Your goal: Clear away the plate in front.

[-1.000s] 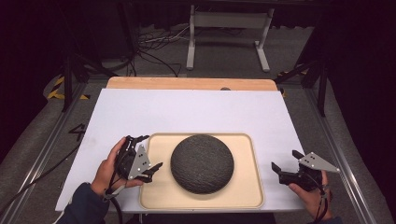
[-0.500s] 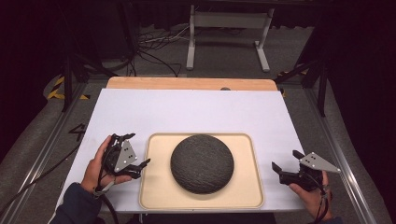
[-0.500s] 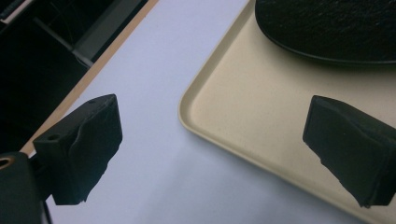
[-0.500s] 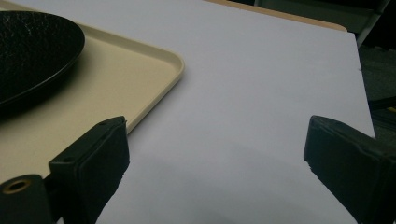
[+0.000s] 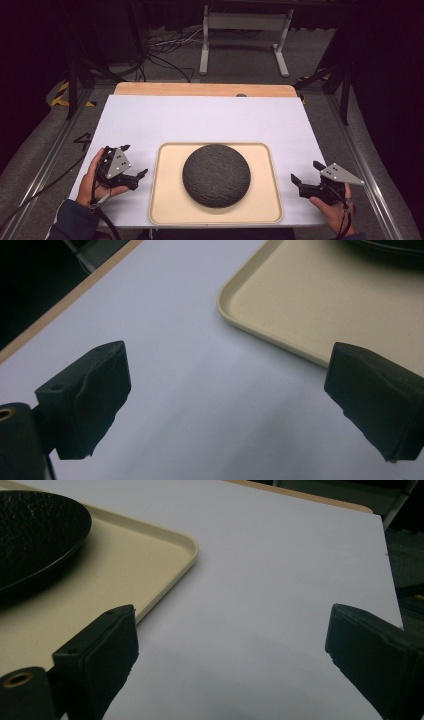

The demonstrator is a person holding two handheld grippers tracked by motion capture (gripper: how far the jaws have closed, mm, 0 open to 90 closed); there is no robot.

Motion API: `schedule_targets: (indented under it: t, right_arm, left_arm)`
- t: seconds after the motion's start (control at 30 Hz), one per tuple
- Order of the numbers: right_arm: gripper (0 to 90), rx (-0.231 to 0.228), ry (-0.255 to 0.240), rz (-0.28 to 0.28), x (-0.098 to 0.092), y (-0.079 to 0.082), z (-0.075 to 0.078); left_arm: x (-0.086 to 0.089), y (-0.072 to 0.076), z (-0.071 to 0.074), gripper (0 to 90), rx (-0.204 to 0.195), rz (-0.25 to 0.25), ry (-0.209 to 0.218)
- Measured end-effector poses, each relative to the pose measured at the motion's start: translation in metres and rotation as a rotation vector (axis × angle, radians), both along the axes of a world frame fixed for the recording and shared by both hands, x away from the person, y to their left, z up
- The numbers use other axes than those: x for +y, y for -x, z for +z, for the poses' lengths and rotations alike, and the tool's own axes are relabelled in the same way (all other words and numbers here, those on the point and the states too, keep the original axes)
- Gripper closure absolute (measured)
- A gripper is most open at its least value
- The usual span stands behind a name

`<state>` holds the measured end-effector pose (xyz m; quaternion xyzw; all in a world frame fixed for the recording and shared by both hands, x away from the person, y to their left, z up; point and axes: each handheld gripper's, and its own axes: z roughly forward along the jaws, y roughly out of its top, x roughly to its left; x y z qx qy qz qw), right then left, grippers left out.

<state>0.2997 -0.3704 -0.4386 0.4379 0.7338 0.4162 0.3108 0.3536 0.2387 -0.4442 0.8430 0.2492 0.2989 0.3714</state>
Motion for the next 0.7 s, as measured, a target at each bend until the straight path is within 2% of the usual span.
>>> schedule_targets:
  t: [0.13,0.23,0.27,0.37,0.57,0.7]
  right_arm:
    - [7.3,0.0,-0.001,-0.001,0.0,0.0,0.0]
    - [7.3,0.0,0.002,0.002,0.0,0.0,0.0]
    - [7.3,0.0,0.003,0.001,0.0,0.0,0.0]
    - [7.3,0.001,0.003,0.002,0.0,0.0,0.0]
    - [7.3,0.002,0.006,0.003,0.001,0.0,0.0]
    - [7.3,0.0,0.007,0.003,0.001,0.0,0.0]
  left_arm:
    - [0.01,0.001,-0.004,5.7,0.025,0.024,0.045]
    - [0.013,0.003,-0.005,5.7,0.028,0.029,0.047]
    - [0.017,0.005,-0.006,5.7,0.033,0.031,0.062]
    - [0.022,0.007,-0.008,5.7,0.035,0.04,0.069]
    - [0.031,0.014,-0.012,5.8,0.041,0.061,0.109]
    - [0.034,0.018,-0.013,6.0,0.043,0.058,0.114]
